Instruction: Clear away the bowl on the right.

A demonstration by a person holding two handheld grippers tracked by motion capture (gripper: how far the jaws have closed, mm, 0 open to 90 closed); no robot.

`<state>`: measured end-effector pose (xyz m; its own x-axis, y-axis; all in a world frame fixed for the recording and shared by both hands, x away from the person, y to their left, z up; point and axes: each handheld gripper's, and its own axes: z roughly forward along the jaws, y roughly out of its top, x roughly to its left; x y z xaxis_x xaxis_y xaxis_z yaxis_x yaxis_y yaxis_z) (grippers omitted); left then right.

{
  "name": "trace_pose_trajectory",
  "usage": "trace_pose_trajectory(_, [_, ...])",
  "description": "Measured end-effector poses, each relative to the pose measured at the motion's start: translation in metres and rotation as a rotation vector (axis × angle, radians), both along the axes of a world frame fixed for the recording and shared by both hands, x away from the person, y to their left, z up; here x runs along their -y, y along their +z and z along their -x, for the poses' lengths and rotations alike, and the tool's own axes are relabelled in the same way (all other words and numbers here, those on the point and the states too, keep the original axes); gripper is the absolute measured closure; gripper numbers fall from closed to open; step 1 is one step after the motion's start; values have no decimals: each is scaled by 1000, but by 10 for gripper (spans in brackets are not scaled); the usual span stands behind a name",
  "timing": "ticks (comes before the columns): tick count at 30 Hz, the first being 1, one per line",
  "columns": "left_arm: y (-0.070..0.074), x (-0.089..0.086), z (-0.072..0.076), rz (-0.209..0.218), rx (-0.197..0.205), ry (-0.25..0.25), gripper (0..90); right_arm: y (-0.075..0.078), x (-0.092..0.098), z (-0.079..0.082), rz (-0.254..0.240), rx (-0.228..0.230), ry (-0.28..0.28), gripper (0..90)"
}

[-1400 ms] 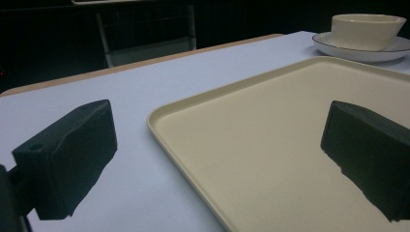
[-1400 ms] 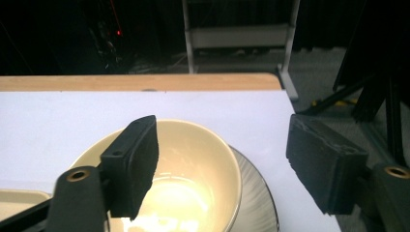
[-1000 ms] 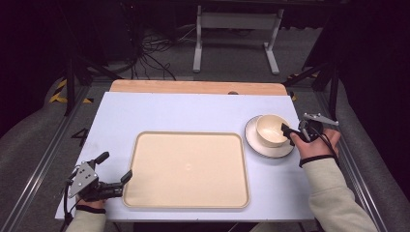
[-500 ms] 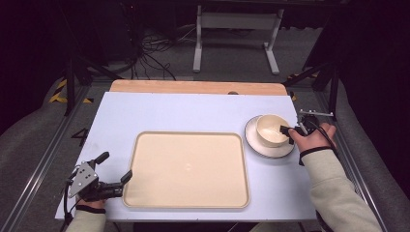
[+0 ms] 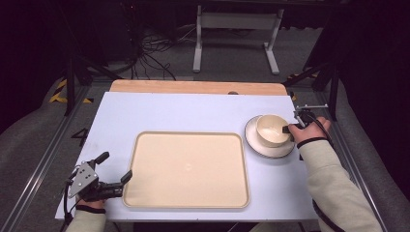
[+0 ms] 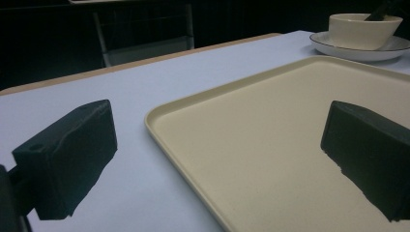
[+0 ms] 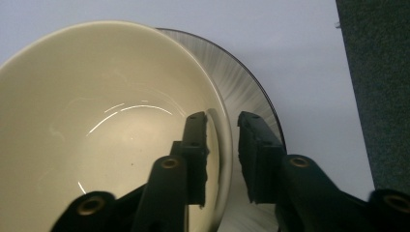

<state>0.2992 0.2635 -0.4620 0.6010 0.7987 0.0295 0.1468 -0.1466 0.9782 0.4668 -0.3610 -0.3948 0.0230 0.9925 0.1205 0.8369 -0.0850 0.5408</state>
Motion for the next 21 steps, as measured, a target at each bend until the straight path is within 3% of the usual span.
trace_pose_trajectory(3, [0, 0, 0, 0, 0, 0, 2, 2, -4, -5, 5, -47, 2, 810])
trace_pose_trajectory(5, [0, 0, 0, 1, 0, 1, 2, 2, -5, -6, 11, -55, 3, 815])
trace_pose_trajectory(7, [0, 0, 0, 1, 1, 1, 2, 3, -5, -7, -12, -71, 3, 833])
trace_pose_trajectory(15, [0, 0, 0, -1, 1, 3, 2, 3, -4, -6, -44, -63, -13, 838])
trace_pose_trajectory(21, [0, 0, 0, -1, 1, 4, 2, 5, -2, -4, -61, -72, 8, 843])
